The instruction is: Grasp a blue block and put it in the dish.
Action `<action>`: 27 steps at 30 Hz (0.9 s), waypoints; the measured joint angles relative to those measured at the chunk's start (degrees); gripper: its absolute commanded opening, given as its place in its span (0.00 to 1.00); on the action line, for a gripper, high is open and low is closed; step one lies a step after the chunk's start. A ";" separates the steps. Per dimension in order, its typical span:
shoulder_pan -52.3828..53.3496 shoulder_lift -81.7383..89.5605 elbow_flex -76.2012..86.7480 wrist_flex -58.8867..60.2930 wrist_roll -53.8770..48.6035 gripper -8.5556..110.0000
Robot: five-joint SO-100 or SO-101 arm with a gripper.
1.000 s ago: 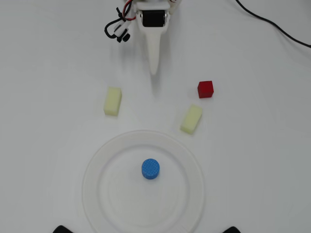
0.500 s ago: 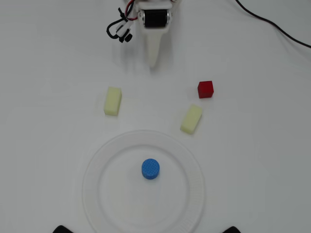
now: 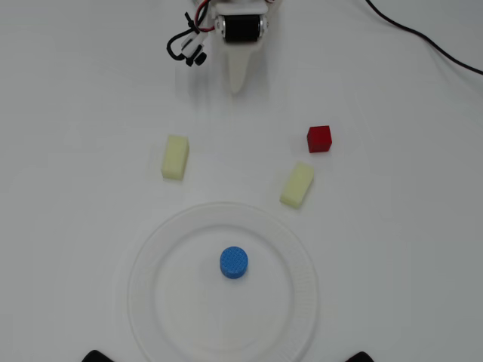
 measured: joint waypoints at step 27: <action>0.00 0.00 0.00 0.00 -1.23 0.07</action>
